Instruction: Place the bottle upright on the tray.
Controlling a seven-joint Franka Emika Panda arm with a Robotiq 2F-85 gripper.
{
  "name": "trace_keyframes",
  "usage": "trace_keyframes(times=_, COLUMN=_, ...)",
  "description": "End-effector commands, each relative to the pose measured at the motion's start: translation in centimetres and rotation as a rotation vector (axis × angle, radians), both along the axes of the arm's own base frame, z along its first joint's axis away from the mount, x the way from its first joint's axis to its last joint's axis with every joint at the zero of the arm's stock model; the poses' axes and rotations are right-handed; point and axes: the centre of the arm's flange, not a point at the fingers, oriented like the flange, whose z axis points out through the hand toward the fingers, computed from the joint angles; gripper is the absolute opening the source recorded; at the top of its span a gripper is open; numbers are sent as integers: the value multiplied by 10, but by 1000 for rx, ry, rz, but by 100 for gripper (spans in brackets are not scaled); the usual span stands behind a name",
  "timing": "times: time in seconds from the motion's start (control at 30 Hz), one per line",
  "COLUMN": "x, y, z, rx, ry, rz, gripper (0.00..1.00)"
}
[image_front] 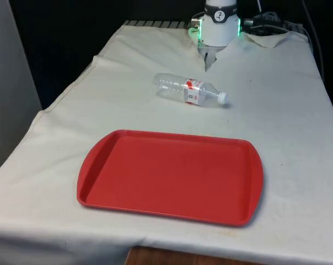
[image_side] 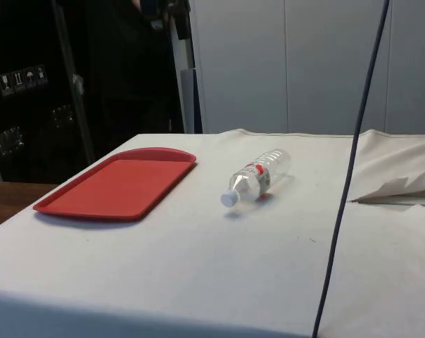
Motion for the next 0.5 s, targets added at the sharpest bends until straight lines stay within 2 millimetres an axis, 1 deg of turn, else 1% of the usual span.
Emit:
trace_keyframes(times=0.0, x=-3, y=2, z=0, rx=-6, ry=-18, rz=-3, gripper=100)
trace_keyframes(times=0.03, x=0, y=0, z=0, rx=0, ry=0, rz=0, gripper=100)
trace_keyframes(times=0.07, x=-4, y=3, z=-1, rx=-7, ry=-19, rz=-4, gripper=100)
trace_keyframes(times=0.47, x=-22, y=11, z=-14, rx=-18, ry=-68, rz=-5, gripper=100)
